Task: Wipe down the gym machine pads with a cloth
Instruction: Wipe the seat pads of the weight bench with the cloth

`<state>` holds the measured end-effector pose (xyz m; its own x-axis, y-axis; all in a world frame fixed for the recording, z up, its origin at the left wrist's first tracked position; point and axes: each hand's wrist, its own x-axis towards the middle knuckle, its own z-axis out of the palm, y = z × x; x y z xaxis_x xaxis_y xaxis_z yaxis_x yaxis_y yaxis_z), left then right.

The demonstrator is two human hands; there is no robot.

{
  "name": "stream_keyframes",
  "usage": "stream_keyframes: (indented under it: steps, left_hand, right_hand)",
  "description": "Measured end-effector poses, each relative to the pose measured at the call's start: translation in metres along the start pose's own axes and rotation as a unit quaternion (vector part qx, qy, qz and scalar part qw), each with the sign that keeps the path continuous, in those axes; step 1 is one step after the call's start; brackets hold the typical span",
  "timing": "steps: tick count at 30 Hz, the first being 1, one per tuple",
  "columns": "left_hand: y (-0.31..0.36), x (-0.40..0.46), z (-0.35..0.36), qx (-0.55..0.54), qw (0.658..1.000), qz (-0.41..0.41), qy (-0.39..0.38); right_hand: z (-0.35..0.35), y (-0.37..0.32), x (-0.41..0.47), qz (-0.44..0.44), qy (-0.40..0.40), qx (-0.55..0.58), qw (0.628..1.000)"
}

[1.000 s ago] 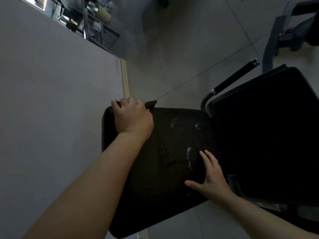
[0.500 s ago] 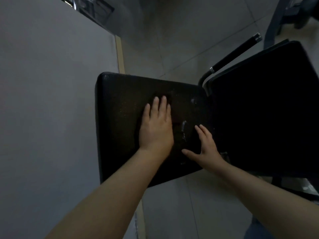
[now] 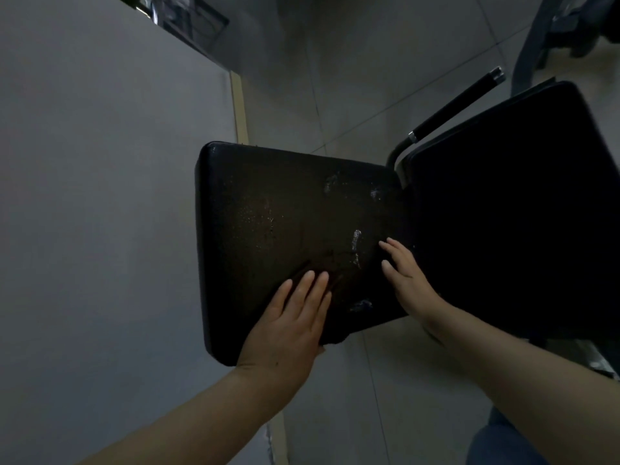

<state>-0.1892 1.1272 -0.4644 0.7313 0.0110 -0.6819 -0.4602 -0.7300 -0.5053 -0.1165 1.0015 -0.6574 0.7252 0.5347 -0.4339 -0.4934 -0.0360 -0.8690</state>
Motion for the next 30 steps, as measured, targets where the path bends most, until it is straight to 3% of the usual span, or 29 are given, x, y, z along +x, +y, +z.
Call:
stream_keyframes:
  steps: [4,9,11,13,16,17,19,20,22,25,30]
  left_hand:
    - [0.017,0.014,-0.001,0.049,0.999,0.013,0.014]
    - [0.031,0.038,-0.013,-0.087,0.989,-0.108,0.054]
    - [0.027,0.037,-0.021,-0.178,0.972,-0.129,0.077]
    - [0.020,0.032,-0.026,-0.318,0.939,-0.112,0.071]
    - [0.000,0.016,-0.041,-0.568,0.804,-0.103,0.142]
    - [-0.014,0.013,-0.047,-0.560,0.801,-0.089,0.193]
    - [-0.054,0.021,-0.051,-0.381,0.873,-0.081,0.294]
    - [-0.075,0.030,-0.054,-0.262,0.910,-0.102,0.303]
    - [-0.114,0.054,-0.063,-0.119,0.949,-0.150,0.250]
    - [-0.135,0.073,-0.057,-0.042,0.971,-0.172,0.161]
    - [-0.136,0.073,-0.045,-0.091,0.965,-0.122,0.215]
  right_hand:
    - [-0.003,-0.006,-0.002,-0.003,0.032,-0.004,0.999]
    - [0.005,-0.027,-0.038,-0.118,0.137,0.011,0.984]
    - [0.021,-0.039,-0.058,-0.169,0.118,0.029,0.978]
    - [0.043,-0.054,-0.071,-0.180,0.034,0.095,0.978]
    - [0.073,-0.072,-0.072,-0.099,-0.063,0.198,0.973]
    - [0.082,-0.074,-0.071,-0.090,-0.056,0.166,0.980]
    - [0.102,-0.072,-0.075,-0.104,-0.024,0.023,0.994]
    - [0.112,-0.071,-0.080,-0.117,-0.008,-0.048,0.992]
    - [0.127,-0.064,-0.092,-0.156,0.026,-0.136,0.978]
    - [0.135,-0.053,-0.094,-0.196,0.066,-0.155,0.966]
    - [0.116,-0.058,-0.048,-0.236,0.091,-0.192,0.948]
